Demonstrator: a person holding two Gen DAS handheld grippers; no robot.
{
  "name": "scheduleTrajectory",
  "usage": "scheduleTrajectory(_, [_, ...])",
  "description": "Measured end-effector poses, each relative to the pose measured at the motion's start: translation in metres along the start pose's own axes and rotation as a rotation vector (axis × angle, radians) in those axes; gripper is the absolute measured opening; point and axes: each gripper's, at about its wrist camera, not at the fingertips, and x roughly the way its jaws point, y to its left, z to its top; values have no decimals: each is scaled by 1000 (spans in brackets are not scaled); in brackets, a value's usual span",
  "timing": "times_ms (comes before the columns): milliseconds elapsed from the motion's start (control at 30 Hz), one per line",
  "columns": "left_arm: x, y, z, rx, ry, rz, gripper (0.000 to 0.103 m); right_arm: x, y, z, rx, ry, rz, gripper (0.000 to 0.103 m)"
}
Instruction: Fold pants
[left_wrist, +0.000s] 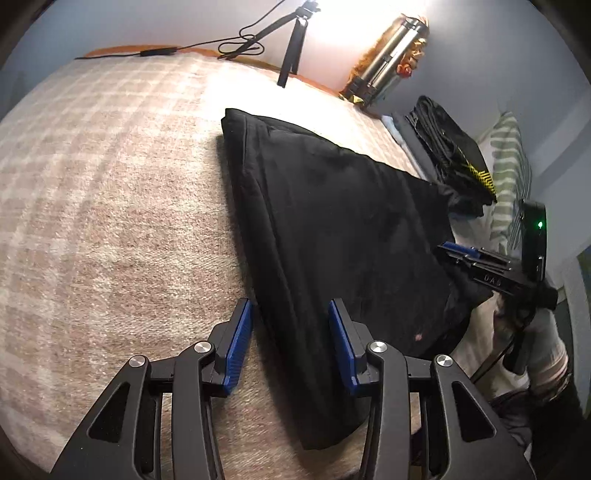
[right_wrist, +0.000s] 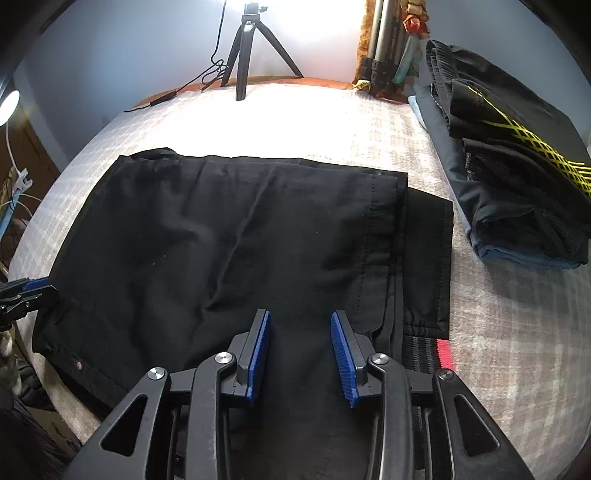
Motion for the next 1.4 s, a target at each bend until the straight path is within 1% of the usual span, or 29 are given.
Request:
scheduleTrajectory(133, [4, 0, 3, 16, -4, -19, 38, -2, 1, -1, 7, -9, -6, 36])
scheduleTrajectory(200, [4, 2, 3, 21, -15, -25, 38, -10, 5, -4, -3, -34, 2, 36])
scheduleTrajectory(233, [5, 2, 3, 26, -19, -27, 35, -14, 8, -6, -10, -50, 16, 36])
scheduleTrajectory(267, [5, 3, 4, 28, -21, -28, 32, -21, 13, -9, -26, -75, 52, 36])
scheduleTrajectory(333, [7, 8, 7, 14, -16, -48, 27, -28, 22, -12, -41, -97, 102, 33])
scheduleTrajectory(433, [10, 15, 13, -28, -3, -84, 19, -28, 33, -13, -23, -101, 124, 34])
scheduleTrajectory(467, [12, 16, 15, -38, 3, -95, 16, -29, 38, -12, -19, -104, 165, 34])
scheduleTrajectory(500, [12, 17, 15, -49, 7, -106, 15, -30, 42, -11, -19, -105, 189, 34])
scheduleTrajectory(600, [12, 18, 16, -62, 4, -126, 11, -30, 59, -9, -49, -99, 242, 33])
scheduleTrajectory(667, [12, 17, 16, -51, 3, -124, 11, -26, 69, -10, -75, -81, 277, 30])
scheduleTrajectory(700, [11, 17, 15, -48, 3, -124, 11, -25, 72, -10, -81, -69, 302, 24])
scheduleTrajectory(733, [11, 18, 15, -46, 3, -125, 11, -23, 75, -11, -89, -55, 327, 21])
scheduleTrajectory(767, [12, 17, 16, -46, 3, -126, 11, -22, 79, -12, -102, -38, 355, 21])
scheduleTrajectory(867, [12, 18, 15, -44, 2, -124, 11, -18, 91, -18, -144, -6, 398, 19])
scheduleTrajectory(967, [12, 17, 15, -40, 2, -118, 11, -12, 105, -28, -194, 40, 421, 18])
scheduleTrajectory(1033, [11, 17, 17, -42, 2, -116, 11, -15, 113, -40, -233, 85, 478, 19])
scheduleTrajectory(1067, [11, 18, 17, -44, 0, -117, 11, -21, 117, -46, -262, 91, 508, 18])
scheduleTrajectory(1100, [11, 19, 18, -46, -1, -120, 11, -28, 119, -52, -281, 110, 569, 16])
scheduleTrajectory(1133, [11, 19, 18, -49, -1, -120, 11, -32, 118, -56, -271, 139, 639, 16])
scheduleTrajectory(1167, [12, 19, 18, -52, -1, -121, 11, -37, 116, -60, -255, 150, 688, 17])
scheduleTrajectory(1200, [12, 18, 19, -51, -2, -121, 10, -42, 114, -62, -257, 147, 688, 19])
scheduleTrajectory(1233, [12, 17, 20, -49, -4, -121, 9, -46, 112, -63, -260, 139, 667, 22])
scheduleTrajectory(1267, [12, 15, 21, -46, -7, -123, 9, -50, 108, -61, -251, 124, 638, 23])
scheduleTrajectory(1300, [11, 12, 22, -39, -12, -122, 9, -52, 104, -59, -234, 111, 627, 26])
scheduleTrajectory(1333, [9, 10, 23, -28, -18, -120, 9, -54, 99, -58, -216, 97, 613, 32])
scheduleTrajectory(1400, [8, 7, 24, -22, -26, -121, 9, -54, 96, -53, -218, 70, 552, 32])
